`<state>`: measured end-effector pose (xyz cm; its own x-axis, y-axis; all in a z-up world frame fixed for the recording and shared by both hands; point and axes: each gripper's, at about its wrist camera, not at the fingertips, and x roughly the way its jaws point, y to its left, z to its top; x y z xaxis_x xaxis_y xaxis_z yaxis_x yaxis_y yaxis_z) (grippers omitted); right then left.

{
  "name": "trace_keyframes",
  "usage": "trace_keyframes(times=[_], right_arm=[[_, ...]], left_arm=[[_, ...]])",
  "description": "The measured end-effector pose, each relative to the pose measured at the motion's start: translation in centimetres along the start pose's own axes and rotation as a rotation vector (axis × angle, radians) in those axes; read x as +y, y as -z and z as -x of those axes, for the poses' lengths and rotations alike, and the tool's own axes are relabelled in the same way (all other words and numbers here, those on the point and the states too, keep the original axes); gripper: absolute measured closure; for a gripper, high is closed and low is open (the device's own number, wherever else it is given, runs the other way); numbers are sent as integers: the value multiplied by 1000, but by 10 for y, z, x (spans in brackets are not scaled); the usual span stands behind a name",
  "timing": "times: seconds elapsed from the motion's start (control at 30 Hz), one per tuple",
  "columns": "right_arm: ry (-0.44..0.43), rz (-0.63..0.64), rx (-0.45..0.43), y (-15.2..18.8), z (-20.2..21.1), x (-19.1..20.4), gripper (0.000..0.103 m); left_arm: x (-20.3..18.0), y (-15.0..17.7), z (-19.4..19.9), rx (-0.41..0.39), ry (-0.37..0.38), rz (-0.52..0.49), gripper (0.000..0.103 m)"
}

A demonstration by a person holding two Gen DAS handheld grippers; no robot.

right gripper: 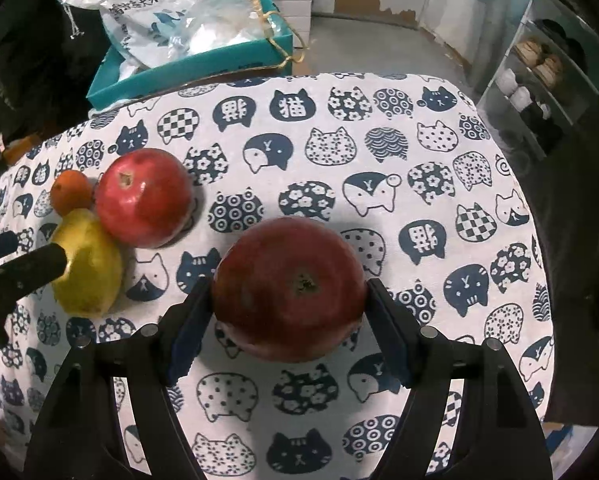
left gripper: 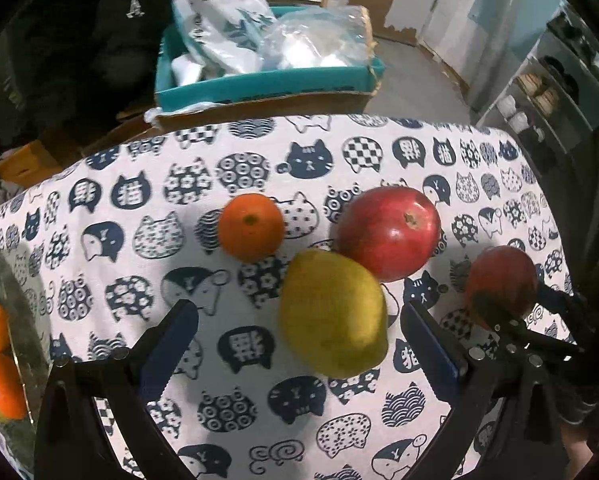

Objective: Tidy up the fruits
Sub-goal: 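Grasp the red apple with the right tool while the left tool grasps the yellow pear, then lift the apple with the right tool while the left tool lifts the pear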

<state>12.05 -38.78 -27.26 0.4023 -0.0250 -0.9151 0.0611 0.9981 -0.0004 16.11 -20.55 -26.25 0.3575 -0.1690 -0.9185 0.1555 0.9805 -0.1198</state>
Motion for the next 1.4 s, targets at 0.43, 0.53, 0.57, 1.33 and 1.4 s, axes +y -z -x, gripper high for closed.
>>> trace_keyframes(times=[0.43, 0.53, 0.57, 1.33, 1.4], right_arm=[[-11, -20, 3, 4, 2, -9, 27], [-16, -21, 4, 5, 2, -8, 27], [-16, -17, 4, 5, 3, -7, 27], [-37, 46, -108, 1, 59, 18, 27], [-43, 56, -125, 1, 68, 23, 27]], left_arm=[[-13, 2, -35, 76, 22, -20, 14], [-14, 3, -39, 95, 49, -18, 34], [-14, 3, -40, 98, 40, -24, 34], [6, 13, 44, -69, 12, -12, 34], [6, 14, 54, -90, 8, -15, 34]])
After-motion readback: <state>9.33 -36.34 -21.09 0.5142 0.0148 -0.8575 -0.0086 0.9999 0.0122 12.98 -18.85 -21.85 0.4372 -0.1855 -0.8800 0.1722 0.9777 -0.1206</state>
